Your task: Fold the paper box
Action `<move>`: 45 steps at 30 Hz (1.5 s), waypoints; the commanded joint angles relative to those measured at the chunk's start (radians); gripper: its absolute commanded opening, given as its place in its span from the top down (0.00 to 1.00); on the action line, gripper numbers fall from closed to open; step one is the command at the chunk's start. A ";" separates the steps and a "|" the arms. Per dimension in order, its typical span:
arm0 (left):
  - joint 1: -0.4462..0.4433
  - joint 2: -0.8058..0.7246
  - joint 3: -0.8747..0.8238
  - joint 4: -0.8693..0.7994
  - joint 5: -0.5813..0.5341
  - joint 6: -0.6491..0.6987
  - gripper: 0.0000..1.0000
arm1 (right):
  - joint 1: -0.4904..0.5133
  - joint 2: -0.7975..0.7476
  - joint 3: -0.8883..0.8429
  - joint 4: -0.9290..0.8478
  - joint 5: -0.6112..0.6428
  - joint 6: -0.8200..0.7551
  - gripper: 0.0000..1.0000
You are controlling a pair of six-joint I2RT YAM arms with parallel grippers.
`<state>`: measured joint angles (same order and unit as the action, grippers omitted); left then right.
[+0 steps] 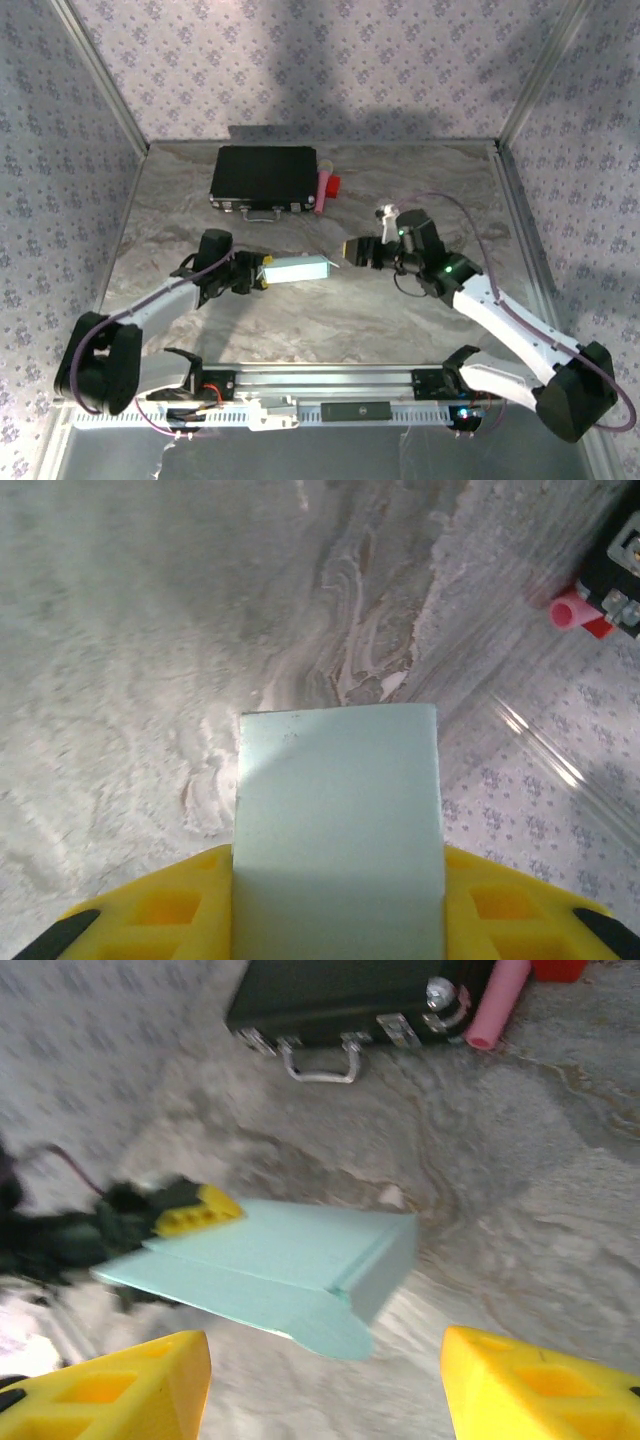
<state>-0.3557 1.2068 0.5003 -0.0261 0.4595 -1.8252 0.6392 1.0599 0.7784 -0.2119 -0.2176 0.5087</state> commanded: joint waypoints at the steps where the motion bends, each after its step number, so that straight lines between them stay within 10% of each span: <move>1: -0.008 -0.058 0.005 -0.149 -0.055 -0.069 0.67 | 0.104 0.048 -0.041 0.020 0.262 -0.270 0.35; 27: 0.124 0.068 -0.029 -0.138 -0.029 -0.069 0.66 | 0.225 0.393 0.266 -0.087 0.330 -0.375 0.42; 45: 0.135 0.137 0.010 -0.130 -0.007 -0.028 0.63 | 0.197 0.513 0.363 -0.121 0.281 -0.401 0.73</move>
<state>-0.2348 1.3151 0.5137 -0.0593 0.5320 -1.8824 0.8417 1.5490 1.1118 -0.3016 0.0696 0.1127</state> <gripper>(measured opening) 0.396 0.281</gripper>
